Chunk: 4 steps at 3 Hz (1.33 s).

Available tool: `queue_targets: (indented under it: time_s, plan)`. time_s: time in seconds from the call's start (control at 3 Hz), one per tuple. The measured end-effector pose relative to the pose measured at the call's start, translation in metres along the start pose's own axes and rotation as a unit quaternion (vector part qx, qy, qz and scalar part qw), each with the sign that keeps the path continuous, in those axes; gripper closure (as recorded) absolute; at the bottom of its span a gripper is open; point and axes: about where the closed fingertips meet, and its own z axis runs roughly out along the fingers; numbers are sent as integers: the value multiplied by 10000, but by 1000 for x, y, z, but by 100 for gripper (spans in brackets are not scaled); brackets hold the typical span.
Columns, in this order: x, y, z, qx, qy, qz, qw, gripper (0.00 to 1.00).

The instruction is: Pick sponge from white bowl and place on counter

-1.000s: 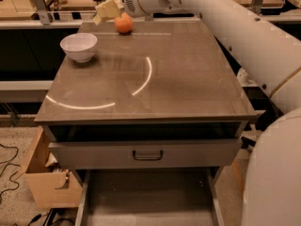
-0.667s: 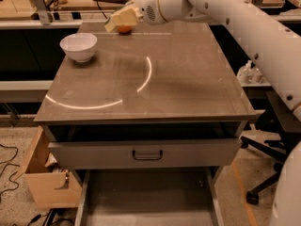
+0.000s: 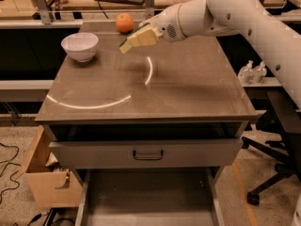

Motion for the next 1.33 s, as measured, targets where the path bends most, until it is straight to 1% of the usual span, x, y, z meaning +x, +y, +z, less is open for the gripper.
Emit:
queue_targets:
  time_s: [0.33,0.67,1.0,1.33]
  plan:
    - [33,12,6,-190,45,182,9996,100]
    - [64,32,28,-493,35,373,9981,100]
    - [65,34,31,-524,41,374,9979,84]
    - [64,36,33,-546,41,371,9978,61]
